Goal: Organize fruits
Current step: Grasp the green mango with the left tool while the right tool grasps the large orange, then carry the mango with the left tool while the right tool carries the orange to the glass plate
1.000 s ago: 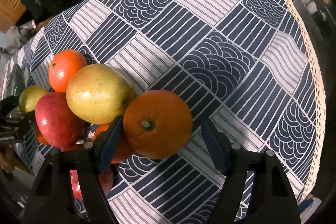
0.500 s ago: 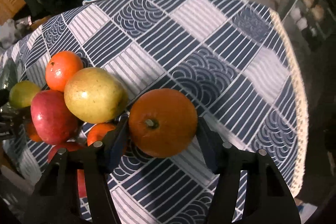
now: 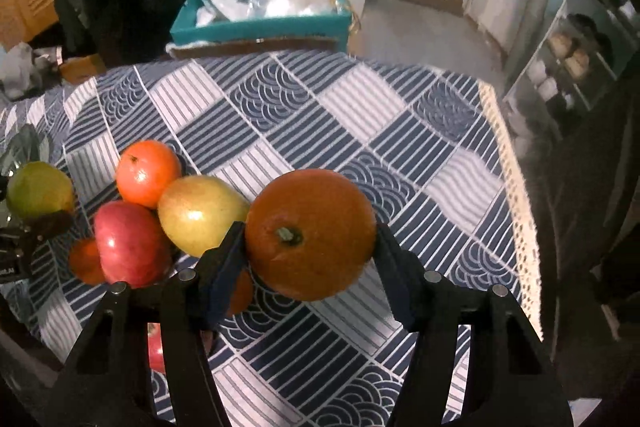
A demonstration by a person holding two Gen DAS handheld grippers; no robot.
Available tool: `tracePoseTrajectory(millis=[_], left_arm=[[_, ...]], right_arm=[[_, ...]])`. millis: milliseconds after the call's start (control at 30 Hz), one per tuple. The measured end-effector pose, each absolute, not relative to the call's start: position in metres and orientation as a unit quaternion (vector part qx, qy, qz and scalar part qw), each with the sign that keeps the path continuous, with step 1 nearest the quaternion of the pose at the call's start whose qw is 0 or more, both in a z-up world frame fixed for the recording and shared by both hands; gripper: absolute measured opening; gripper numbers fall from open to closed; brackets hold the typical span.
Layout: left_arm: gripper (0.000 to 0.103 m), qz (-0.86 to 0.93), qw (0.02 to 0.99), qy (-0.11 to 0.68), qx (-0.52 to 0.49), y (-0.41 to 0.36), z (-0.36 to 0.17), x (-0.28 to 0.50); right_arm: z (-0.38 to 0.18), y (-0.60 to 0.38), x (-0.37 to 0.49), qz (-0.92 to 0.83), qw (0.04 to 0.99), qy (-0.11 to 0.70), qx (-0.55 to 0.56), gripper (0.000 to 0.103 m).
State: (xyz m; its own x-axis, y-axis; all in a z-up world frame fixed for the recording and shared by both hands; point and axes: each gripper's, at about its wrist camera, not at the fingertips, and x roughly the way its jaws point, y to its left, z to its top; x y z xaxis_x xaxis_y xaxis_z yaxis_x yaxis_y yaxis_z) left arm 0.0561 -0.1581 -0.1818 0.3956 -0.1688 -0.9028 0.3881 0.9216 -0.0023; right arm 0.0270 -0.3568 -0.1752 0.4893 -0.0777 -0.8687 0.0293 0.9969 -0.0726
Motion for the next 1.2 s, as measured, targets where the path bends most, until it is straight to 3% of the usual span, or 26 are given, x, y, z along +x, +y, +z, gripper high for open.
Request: tracePoseTrajectory(millis=[1200], left_arm=[[0.072, -0.101, 0.902, 0.419, 0.04, -0.07, -0.069, 0.032]], right_arm=[[-0.052, -0.297, 0.005, -0.002, 0.926, 0.375, -0.032, 0.063]])
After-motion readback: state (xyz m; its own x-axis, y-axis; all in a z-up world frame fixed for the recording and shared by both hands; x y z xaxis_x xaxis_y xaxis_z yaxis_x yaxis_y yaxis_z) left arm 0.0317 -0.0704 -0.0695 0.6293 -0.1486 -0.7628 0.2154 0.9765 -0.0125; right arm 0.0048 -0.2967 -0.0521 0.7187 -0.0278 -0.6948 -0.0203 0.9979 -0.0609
